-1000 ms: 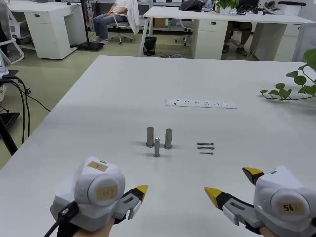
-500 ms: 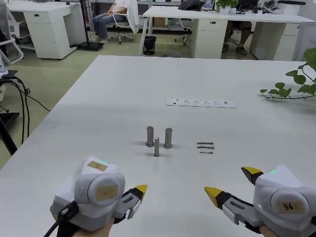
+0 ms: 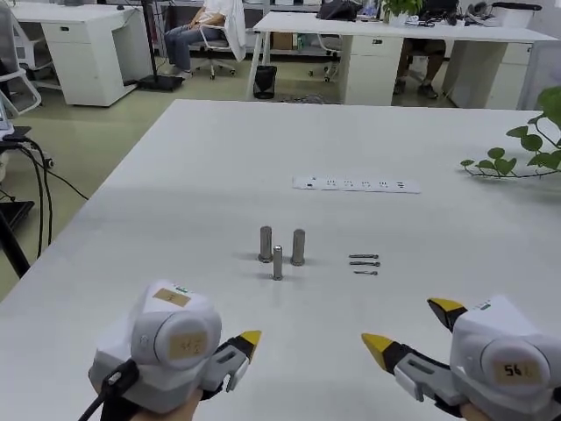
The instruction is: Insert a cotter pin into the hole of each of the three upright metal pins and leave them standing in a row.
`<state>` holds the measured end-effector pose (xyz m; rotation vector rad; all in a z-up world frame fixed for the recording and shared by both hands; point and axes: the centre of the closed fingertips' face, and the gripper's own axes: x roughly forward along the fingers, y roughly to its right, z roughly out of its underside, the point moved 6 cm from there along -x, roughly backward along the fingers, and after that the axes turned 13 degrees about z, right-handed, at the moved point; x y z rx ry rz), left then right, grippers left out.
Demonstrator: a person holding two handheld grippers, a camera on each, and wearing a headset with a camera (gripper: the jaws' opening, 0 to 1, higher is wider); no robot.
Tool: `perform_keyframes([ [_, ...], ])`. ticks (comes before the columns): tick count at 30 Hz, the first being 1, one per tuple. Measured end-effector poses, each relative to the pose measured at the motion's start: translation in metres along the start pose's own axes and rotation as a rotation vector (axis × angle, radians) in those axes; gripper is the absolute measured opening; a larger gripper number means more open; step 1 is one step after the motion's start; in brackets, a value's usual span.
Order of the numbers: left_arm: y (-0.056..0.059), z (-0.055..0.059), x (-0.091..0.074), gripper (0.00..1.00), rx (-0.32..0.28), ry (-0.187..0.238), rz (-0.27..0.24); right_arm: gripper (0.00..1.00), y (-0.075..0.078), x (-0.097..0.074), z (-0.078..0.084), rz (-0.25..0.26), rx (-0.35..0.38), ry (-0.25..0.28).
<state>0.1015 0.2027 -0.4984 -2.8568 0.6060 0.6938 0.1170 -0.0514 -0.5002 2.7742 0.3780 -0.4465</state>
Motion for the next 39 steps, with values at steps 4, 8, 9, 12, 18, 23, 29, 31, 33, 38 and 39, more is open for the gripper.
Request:
perform_keyframes([
  [4,0.000,-0.003,0.001,0.65,-0.002,0.004,0.003,0.55,0.000,0.000,-0.001,-0.002,-0.005,0.002],
  [8,-0.001,-0.005,0.002,0.64,0.019,0.010,0.008,0.54,0.001,-0.002,-0.005,0.001,0.011,0.022],
  [9,-0.001,-0.006,0.003,0.62,0.018,0.010,0.013,0.54,0.001,-0.001,-0.006,0.000,0.011,0.024],
  [12,-0.001,-0.009,0.007,0.59,0.008,0.022,0.035,0.54,-0.001,-0.002,-0.010,-0.012,0.015,0.036],
  [18,-0.004,-0.020,0.024,0.50,0.028,0.036,0.096,0.53,0.000,-0.004,-0.017,-0.023,0.029,0.053],
  [23,-0.011,-0.030,0.043,0.44,0.061,0.038,0.146,0.54,0.004,-0.002,-0.021,-0.032,0.036,0.042],
  [29,-0.018,-0.037,0.068,0.38,0.091,0.012,0.196,0.56,0.003,0.000,-0.023,-0.059,0.067,0.025],
  [31,-0.019,-0.038,0.077,0.36,0.103,-0.016,0.214,0.56,0.003,0.000,-0.024,-0.062,0.063,0.016],
  [33,-0.019,-0.042,0.086,0.36,0.097,0.028,0.239,0.56,0.004,0.002,-0.025,-0.065,0.065,0.009],
  [38,-0.019,-0.041,0.106,0.32,0.097,-0.007,0.271,0.56,0.006,0.005,-0.027,-0.065,0.074,0.006],
  [39,-0.019,-0.041,0.108,0.31,0.097,-0.006,0.274,0.56,0.006,0.006,-0.027,-0.065,0.073,0.006],
])
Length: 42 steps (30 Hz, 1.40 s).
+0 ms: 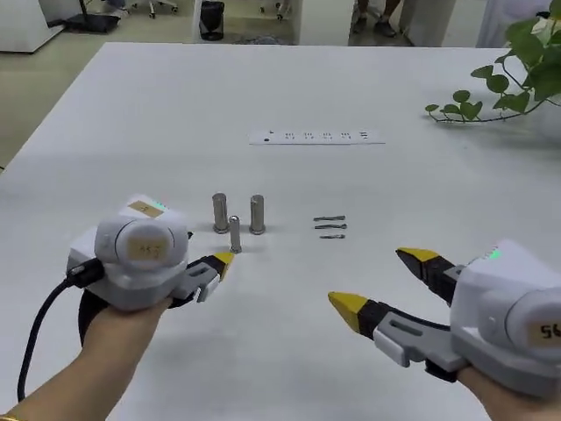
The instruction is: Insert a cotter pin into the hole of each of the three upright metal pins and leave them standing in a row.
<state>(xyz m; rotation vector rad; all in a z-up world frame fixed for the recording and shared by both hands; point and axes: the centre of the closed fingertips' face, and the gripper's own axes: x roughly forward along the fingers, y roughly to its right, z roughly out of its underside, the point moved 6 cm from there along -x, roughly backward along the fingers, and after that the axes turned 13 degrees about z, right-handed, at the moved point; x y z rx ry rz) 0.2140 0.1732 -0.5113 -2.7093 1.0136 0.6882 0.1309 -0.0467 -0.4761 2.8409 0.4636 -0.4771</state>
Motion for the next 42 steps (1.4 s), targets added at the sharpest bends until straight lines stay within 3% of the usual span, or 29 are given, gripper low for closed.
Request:
perform_keyframes([
  [10,-0.013,-0.003,0.036,0.22,-0.001,0.013,0.044,0.57,-0.007,0.008,0.019,-0.034,-0.001,-0.031],
  [14,-0.014,-0.002,0.047,0.19,0.023,-0.002,0.058,0.57,-0.004,0.010,0.021,-0.032,0.021,-0.037],
  [22,-0.018,-0.001,0.065,0.16,0.004,-0.008,0.079,0.56,0.001,0.012,0.025,-0.013,0.040,-0.055],
  [30,-0.019,0.000,0.069,0.07,0.006,-0.011,0.090,0.56,0.007,0.011,0.023,0.015,0.057,-0.049],
  [42,-0.019,0.002,0.070,0.06,-0.032,-0.023,0.106,0.55,0.014,0.011,0.026,0.062,0.085,-0.073],
])
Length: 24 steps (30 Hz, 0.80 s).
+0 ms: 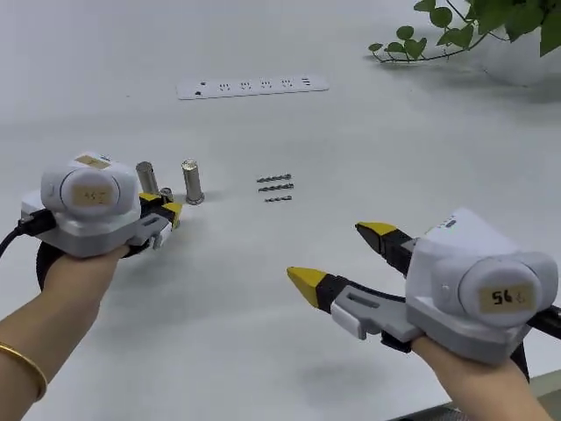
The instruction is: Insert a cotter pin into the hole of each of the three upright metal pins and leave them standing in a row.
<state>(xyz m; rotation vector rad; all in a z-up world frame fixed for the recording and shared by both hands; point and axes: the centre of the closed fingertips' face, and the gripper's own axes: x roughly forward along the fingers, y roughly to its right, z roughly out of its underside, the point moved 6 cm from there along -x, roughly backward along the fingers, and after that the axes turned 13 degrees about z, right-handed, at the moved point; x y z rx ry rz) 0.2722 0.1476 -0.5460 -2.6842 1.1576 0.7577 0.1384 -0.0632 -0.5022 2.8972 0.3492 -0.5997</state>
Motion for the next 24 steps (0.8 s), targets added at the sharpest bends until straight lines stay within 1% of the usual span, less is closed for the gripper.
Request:
perform_keyframes([
  [2,0.000,0.000,-0.001,0.06,-0.024,-0.005,-0.009,0.55,0.000,0.000,0.001,0.001,-0.006,-0.005],
  [3,0.000,0.000,-0.001,0.06,-0.021,-0.010,-0.011,0.55,-0.001,0.000,0.001,0.000,-0.007,-0.006],
  [5,0.002,0.000,-0.003,0.05,0.014,-0.027,-0.016,0.55,-0.002,0.000,0.001,-0.003,-0.013,-0.006],
  [10,0.010,0.001,-0.006,0.05,-0.003,-0.034,0.005,0.55,-0.002,0.000,0.002,-0.007,-0.019,-0.011],
  [19,0.034,-0.002,-0.011,0.05,0.012,-0.030,0.031,0.55,-0.006,-0.001,0.002,-0.020,-0.042,-0.011],
  [22,0.044,-0.003,-0.012,0.05,0.013,-0.025,0.035,0.55,-0.006,-0.001,0.001,-0.023,-0.048,-0.009],
  [24,0.050,-0.003,-0.012,0.05,0.023,-0.026,0.038,0.55,-0.006,-0.001,0.000,-0.024,-0.047,-0.004],
])
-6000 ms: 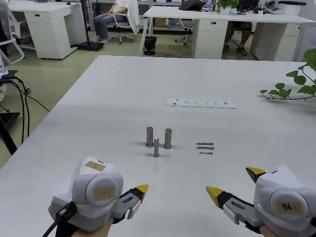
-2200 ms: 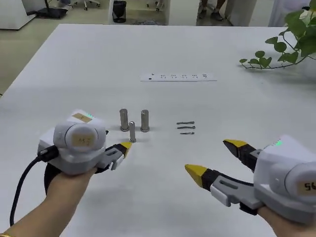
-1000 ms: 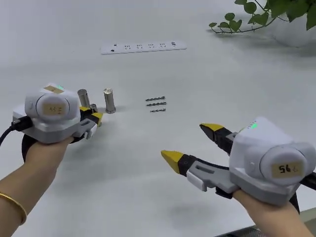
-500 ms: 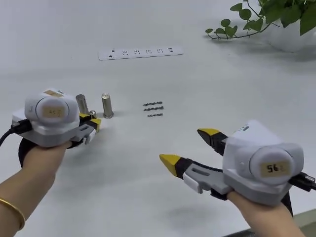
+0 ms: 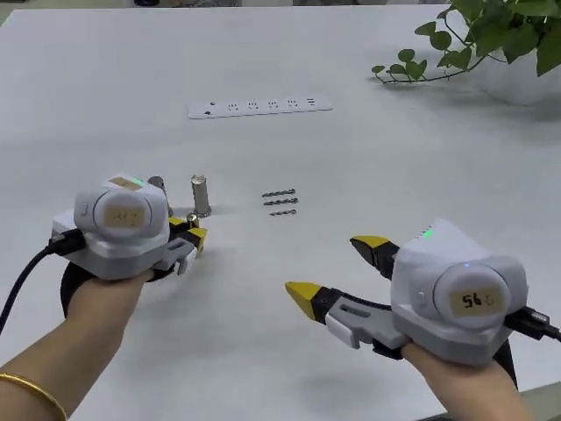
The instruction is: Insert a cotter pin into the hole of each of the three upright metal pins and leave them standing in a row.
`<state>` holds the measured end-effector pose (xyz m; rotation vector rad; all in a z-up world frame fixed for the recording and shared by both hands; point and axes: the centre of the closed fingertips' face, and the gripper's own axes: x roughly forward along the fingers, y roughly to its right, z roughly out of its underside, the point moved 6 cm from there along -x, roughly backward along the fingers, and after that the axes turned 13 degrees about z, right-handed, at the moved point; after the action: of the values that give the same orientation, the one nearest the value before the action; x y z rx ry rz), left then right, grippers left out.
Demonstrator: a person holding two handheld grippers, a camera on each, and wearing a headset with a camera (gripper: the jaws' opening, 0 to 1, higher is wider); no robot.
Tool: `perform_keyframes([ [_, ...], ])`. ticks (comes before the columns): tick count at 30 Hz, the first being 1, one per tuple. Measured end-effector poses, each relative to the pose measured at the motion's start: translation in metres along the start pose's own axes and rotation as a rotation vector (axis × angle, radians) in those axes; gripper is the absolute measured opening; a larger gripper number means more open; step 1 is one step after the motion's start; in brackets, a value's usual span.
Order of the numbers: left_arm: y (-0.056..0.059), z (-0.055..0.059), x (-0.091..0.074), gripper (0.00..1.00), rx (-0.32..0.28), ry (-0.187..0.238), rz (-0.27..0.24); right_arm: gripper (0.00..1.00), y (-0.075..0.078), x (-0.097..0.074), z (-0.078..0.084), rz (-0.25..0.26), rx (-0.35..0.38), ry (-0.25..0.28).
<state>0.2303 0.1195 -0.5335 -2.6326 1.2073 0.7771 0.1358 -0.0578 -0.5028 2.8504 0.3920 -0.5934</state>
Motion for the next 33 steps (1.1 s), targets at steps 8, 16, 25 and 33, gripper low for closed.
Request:
perform_keyframes([
  [8,0.021,-0.001,0.002,0.05,0.005,0.008,-0.003,0.54,-0.002,0.000,0.000,-0.007,-0.011,0.002],
  [16,0.029,0.001,0.007,0.05,-0.023,0.024,0.000,0.54,0.002,0.000,-0.002,0.001,-0.014,0.011],
  [25,0.038,0.008,0.009,0.06,-0.014,0.006,-0.005,0.55,0.002,-0.001,-0.003,0.004,-0.010,0.015],
  [33,0.039,0.017,0.008,0.06,-0.023,0.004,-0.011,0.55,0.002,-0.001,-0.003,0.004,-0.008,0.016],
])
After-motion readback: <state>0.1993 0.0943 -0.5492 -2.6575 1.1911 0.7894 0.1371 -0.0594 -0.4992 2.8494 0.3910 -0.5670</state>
